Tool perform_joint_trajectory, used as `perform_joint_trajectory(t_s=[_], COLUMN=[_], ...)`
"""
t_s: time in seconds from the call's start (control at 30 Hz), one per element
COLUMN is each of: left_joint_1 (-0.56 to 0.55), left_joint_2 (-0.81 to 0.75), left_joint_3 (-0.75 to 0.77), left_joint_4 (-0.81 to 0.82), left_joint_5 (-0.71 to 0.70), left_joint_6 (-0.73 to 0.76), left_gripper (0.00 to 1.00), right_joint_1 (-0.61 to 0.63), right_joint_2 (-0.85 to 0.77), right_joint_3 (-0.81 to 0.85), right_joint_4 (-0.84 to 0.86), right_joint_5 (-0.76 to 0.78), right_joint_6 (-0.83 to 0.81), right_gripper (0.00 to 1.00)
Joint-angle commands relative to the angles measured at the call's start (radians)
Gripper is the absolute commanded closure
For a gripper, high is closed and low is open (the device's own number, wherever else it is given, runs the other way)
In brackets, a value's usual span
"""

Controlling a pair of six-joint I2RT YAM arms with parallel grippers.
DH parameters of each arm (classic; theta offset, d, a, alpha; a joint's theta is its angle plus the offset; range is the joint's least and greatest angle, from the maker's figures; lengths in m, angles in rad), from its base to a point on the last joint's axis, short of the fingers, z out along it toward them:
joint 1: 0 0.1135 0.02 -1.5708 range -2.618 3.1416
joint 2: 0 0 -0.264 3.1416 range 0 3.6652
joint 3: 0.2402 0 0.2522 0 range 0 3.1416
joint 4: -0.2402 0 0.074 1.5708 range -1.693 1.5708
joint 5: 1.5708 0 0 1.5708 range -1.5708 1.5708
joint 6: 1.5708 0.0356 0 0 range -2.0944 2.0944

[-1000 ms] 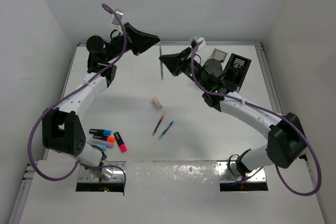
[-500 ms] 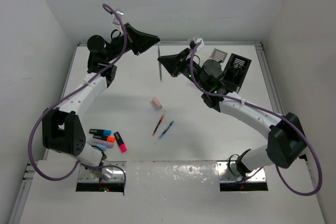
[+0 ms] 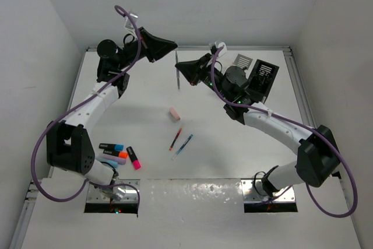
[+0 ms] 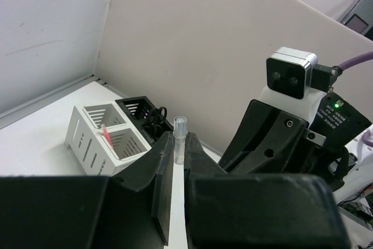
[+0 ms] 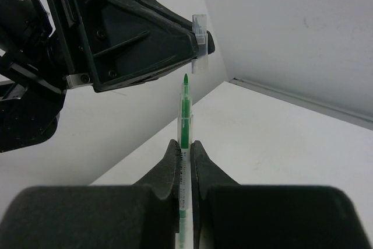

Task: Sort the stationery into containers
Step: Close the pen cap on the pen.

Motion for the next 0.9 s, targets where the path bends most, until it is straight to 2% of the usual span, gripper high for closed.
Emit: perform_joint_trajectory(t_s=[0.0, 0.87], left_joint_1=[-0.001, -0.019], left_joint_2=[-0.046, -0.039], left_joint_3=[0.006, 0.039], left_joint_4=[0.034, 0.017], left_joint_5=[0.003, 0.031], left_joint_6=[0.011, 0.049], left_gripper=[1.00, 1.00], right_joint_1=[0.008, 0.008], right_joint_2=[-0.019, -0.031], right_joint_3=[0.030, 0.014], right_joint_4=[0.049, 0.025], right_joint_5=[0.005, 0.026], right_joint_6=[-0.005, -0.032], right_gripper=[1.00, 1.00])
